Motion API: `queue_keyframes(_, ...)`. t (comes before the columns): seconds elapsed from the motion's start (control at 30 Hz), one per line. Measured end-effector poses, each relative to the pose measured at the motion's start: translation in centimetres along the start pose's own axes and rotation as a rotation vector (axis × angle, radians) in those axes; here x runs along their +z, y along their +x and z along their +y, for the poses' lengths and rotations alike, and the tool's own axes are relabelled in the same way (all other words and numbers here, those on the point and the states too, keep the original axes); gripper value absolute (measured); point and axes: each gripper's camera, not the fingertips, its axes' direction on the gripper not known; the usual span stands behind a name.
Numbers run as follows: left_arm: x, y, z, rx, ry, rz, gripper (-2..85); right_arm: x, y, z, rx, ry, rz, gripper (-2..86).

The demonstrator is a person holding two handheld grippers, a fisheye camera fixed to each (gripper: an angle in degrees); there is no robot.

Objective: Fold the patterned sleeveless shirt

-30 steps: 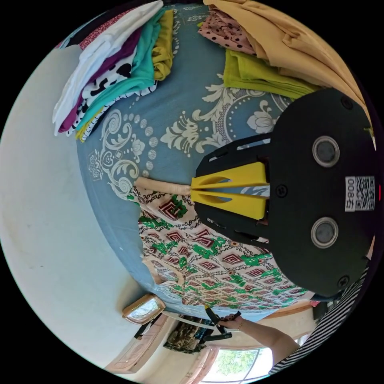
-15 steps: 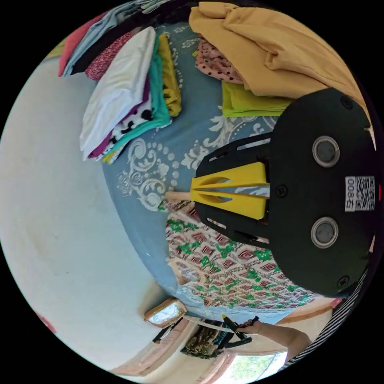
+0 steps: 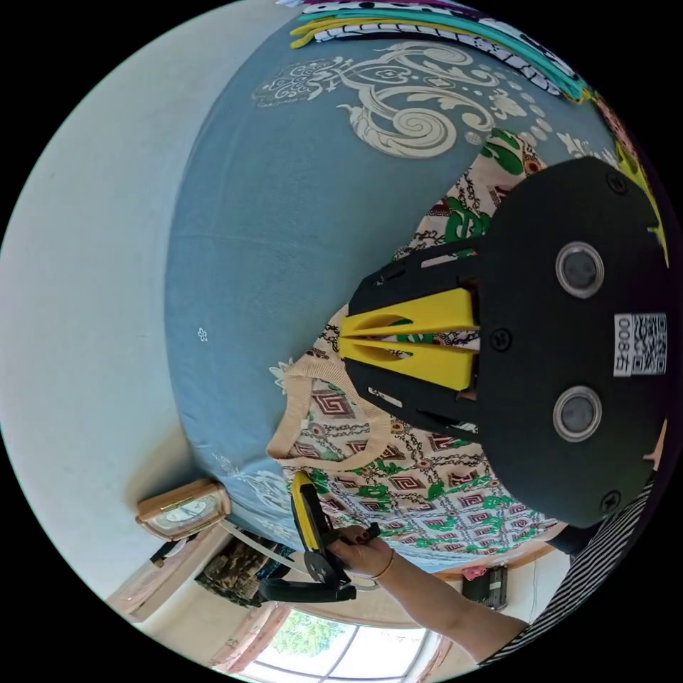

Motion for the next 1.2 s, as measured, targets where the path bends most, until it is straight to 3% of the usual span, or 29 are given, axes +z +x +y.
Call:
queue_keyframes(0.27,4.4,0.0,0.1,-0.023,0.083,0.011,0.1,-1.1,1.0,2.0,0.024,0.118,-0.048,0.1)
queue_keyframes(0.37,6.9,-0.6,0.1,-0.061,0.056,0.017,0.2,0.6,2.2,1.8,0.066,0.023,-0.075,0.1)
queue_keyframes(0.53,6.9,0.4,1.5,-0.018,0.169,0.162,0.6,-5.4,2.9,7.0,0.080,0.251,-0.129,0.3)
queue_keyframes(0.67,9.4,4.3,2.4,0.140,0.148,0.288,2.0,-10.2,6.2,19.1,0.328,0.419,-0.055,1.0)
queue_keyframes(0.8,12.9,9.2,-0.3,0.275,0.104,0.392,4.2,-10.3,8.7,28.1,0.580,0.537,-0.116,3.0)
queue_keyframes(1.03,20.4,21.2,-9.2,0.488,0.026,0.536,9.3,-8.3,9.1,27.1,0.574,0.437,-0.040,8.2)
queue_keyframes(1.2,24.1,28.0,-13.6,0.610,0.021,0.524,9.4,-6.4,9.6,26.6,0.563,0.364,-0.018,7.4)
